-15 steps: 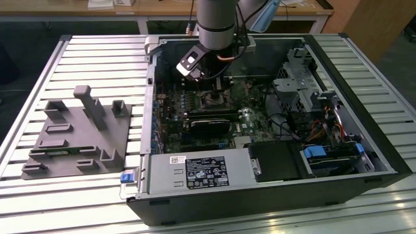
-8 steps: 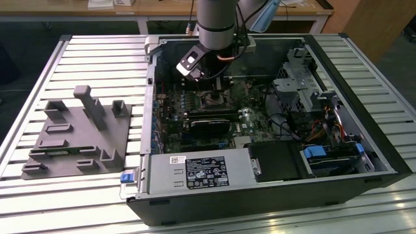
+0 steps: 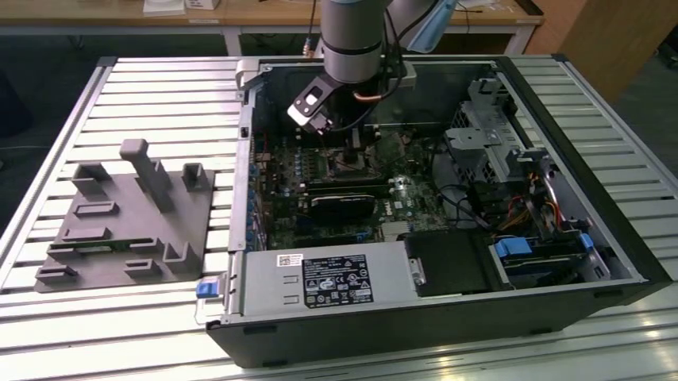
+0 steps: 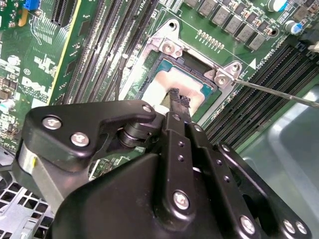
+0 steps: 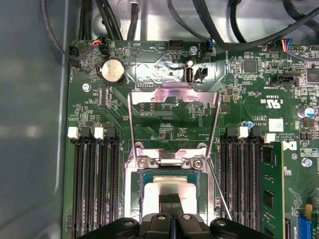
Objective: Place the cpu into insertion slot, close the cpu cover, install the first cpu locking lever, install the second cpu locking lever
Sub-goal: 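Place the cpu into insertion slot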
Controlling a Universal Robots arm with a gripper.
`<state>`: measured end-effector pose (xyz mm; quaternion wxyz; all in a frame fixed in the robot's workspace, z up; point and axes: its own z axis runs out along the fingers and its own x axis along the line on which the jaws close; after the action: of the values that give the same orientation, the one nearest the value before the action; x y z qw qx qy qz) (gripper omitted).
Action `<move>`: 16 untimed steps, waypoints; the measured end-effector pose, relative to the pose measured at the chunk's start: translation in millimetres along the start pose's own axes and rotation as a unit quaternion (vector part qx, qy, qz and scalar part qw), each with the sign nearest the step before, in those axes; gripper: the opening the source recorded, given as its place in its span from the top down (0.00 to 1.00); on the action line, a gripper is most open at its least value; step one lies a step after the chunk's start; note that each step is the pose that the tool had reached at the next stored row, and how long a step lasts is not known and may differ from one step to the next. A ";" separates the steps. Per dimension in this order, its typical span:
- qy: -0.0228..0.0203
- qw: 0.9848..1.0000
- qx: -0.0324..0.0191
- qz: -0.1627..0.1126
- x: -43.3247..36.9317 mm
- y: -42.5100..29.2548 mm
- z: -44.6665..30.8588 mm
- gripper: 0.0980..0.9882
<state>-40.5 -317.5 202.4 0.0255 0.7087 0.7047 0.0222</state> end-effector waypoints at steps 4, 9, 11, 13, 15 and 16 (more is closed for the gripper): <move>0.000 1.000 0.000 0.000 0.0 -0.2 2.6 0.99; 0.000 1.000 0.000 0.000 -0.1 -0.4 4.6 0.99; 0.000 1.000 0.000 0.000 0.0 -0.3 4.8 0.99; 0.000 1.000 0.000 0.000 0.1 -0.2 3.9 0.99; 0.001 1.000 -0.001 0.000 0.4 0.1 1.3 0.99; 0.000 1.000 0.000 0.000 0.2 0.2 -1.2 0.99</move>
<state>-40.4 -317.3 203.6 0.0254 0.7087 0.7047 0.0225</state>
